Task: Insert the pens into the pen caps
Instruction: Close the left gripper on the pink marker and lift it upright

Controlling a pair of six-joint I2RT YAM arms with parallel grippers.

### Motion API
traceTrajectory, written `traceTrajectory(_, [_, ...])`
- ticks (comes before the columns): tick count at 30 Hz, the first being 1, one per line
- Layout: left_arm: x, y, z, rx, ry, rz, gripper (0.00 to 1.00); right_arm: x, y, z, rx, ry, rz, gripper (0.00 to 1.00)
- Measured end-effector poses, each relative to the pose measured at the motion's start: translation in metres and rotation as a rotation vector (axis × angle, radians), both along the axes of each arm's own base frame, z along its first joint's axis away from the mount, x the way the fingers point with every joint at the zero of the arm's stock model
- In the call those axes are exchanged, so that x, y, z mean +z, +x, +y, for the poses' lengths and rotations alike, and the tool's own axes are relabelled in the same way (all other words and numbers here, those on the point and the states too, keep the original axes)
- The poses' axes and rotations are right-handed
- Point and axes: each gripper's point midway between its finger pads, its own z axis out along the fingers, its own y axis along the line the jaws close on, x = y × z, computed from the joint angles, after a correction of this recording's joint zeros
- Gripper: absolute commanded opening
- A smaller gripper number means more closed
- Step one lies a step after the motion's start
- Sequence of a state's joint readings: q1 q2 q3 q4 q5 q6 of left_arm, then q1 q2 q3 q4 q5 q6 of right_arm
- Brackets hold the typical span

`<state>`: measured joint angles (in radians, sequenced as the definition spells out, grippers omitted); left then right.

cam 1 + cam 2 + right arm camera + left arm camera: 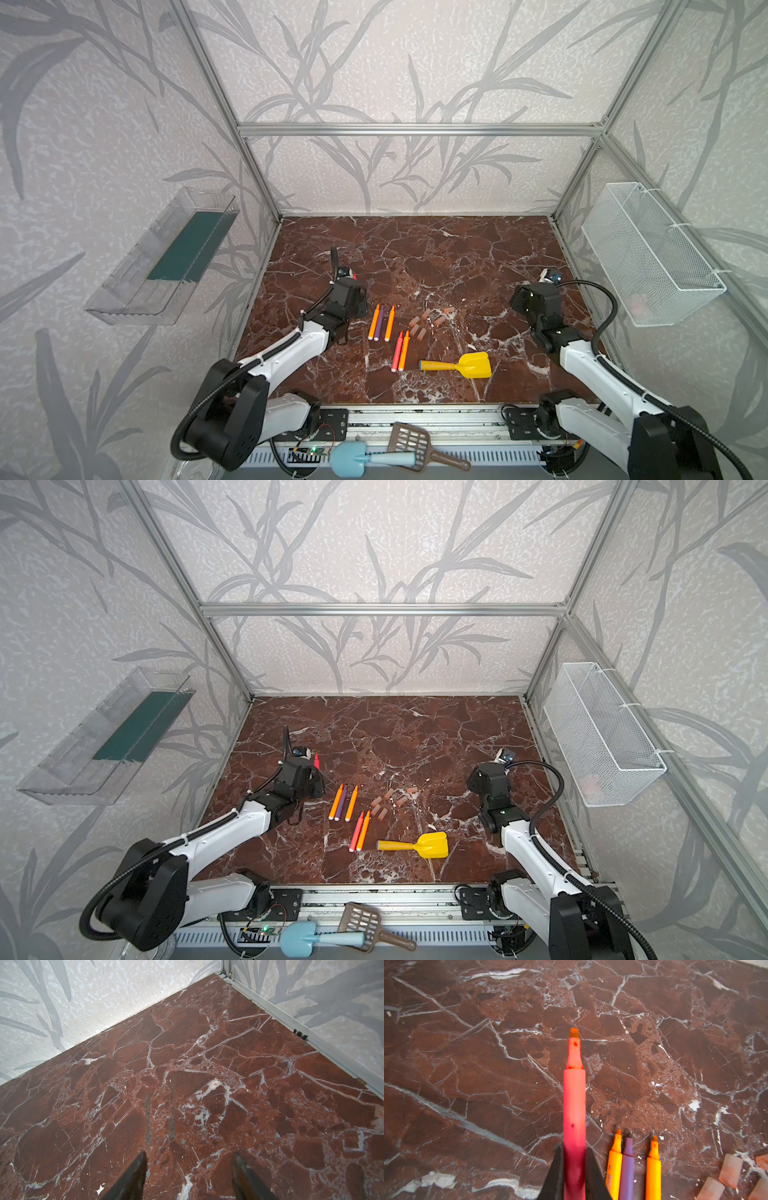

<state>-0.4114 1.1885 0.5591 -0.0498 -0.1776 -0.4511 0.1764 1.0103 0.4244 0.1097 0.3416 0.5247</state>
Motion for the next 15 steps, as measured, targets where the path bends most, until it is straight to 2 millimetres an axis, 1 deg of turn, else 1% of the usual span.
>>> traceTrajectory(5, [0.019, -0.007, 0.003, -0.005, -0.009, -0.031, 0.00, 0.001, -0.008, 0.000, 0.010, 0.009, -0.029, 0.63])
traceTrajectory(9, [0.031, -0.017, 0.007, -0.006, -0.015, -0.043, 0.00, -0.001, -0.010, 0.001, 0.017, 0.015, -0.037, 0.63])
traceTrajectory(15, [0.077, -0.032, 0.016, 0.004, -0.057, -0.166, 0.00, -0.003, -0.009, 0.001, 0.011, 0.014, -0.036, 0.63])
